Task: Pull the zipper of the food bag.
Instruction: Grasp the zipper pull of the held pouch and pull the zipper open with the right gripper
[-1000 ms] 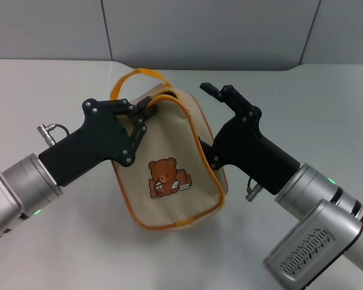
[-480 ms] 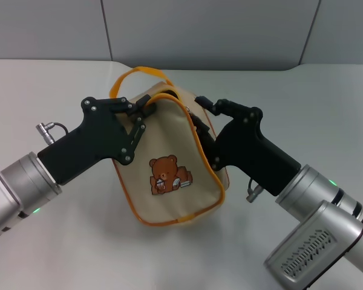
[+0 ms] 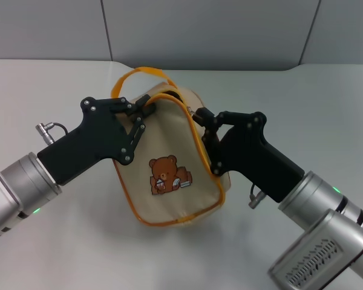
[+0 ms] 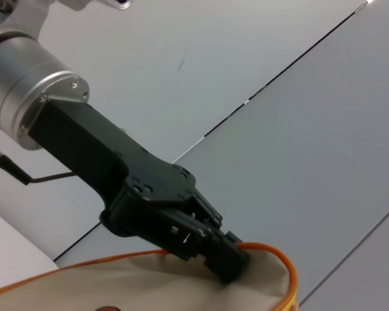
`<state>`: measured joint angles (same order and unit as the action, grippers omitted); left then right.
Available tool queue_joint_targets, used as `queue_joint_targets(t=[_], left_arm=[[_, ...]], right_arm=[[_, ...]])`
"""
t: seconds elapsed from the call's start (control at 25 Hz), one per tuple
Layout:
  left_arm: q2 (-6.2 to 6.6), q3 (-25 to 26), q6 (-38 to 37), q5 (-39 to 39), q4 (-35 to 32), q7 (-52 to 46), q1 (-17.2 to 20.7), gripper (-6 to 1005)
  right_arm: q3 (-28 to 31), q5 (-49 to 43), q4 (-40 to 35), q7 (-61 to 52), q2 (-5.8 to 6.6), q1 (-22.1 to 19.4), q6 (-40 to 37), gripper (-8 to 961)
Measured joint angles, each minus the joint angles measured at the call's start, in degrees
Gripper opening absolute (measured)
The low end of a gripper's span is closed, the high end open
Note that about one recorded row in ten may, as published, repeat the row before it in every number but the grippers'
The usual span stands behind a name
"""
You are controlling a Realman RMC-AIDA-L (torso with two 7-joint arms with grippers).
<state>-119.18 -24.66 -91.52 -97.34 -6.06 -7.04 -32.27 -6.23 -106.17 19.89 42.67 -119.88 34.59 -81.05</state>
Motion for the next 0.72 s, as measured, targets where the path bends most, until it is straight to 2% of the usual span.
queue_joint_targets(t=[0.2,0.32,0.36,0.4,0.56,0.72], left_arm=[[0.00,0.30,0.00,0.08,0.00,-0.16,0.02,91],[0.00,0.31,-0.01,0.11,-0.10,-0.17,0.02,94],[0.00,0.32,-0.01,0.17,-0.29,-0.18,0.02,95],[0.00,0.32,-0.01,0.17,-0.29,-0.18,0.02,96],[0.00,0.35,0.16,0.22,-0.37,-0.23,0.02,99],[0.00,0.20,0.44,0.23,0.02,-0.17,0.02,103]], right_arm=[[-0.41,-0.25,0.32,0.50,0.00,-3.67,-0.79,4],[-0.56,-2.64,0.11,0.52,0.00,-7.95,-1.81,-2],[-0.54,-4.66,-0.26,0.62,-0.01,-11.63,-3.05,-2],[-0.54,-4.66,-0.26,0.62,-0.01,-11.63,-3.05,-2],[-0.53,-6.08,-1.49,0.84,0.00,-17.60,-4.91,-1],[-0.50,-6.14,-2.03,0.76,0.03,-19.92,-5.42,0]])
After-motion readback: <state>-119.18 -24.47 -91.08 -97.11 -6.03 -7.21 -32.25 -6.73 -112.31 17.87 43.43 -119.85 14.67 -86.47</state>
